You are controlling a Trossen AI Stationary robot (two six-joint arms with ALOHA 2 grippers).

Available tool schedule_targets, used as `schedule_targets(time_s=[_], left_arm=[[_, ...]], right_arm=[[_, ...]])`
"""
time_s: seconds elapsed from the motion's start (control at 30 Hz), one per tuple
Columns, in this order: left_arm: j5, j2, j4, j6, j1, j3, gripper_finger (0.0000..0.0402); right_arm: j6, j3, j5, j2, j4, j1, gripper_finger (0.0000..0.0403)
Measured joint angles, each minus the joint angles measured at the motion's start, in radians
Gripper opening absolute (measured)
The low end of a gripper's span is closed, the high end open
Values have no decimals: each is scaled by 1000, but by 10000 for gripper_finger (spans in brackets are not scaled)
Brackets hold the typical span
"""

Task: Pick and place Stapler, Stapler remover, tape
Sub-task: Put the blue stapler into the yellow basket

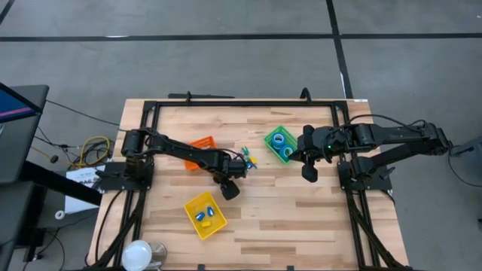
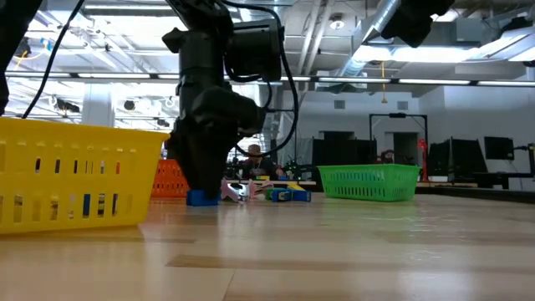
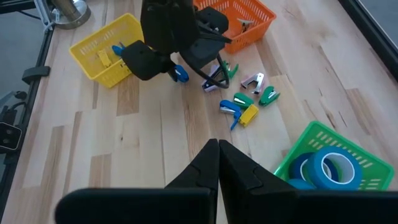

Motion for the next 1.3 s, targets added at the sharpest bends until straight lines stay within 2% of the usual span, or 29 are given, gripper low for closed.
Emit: schedule_targets(time_s=[0.23, 0.7, 1.13, 1.3], left_arm=[[-14, 0, 6, 1, -6, 0, 227], [30, 0, 15, 11, -6, -1, 133], [53, 0, 27, 10, -6, -1, 93], [71, -38, 27, 9, -6, -2, 85]], right_arm=[[0, 0, 0, 0, 0, 0, 0], [0, 0, 0, 0, 0, 0, 0], [0, 0, 0, 0, 0, 0, 0], [0, 0, 0, 0, 0, 0, 0]])
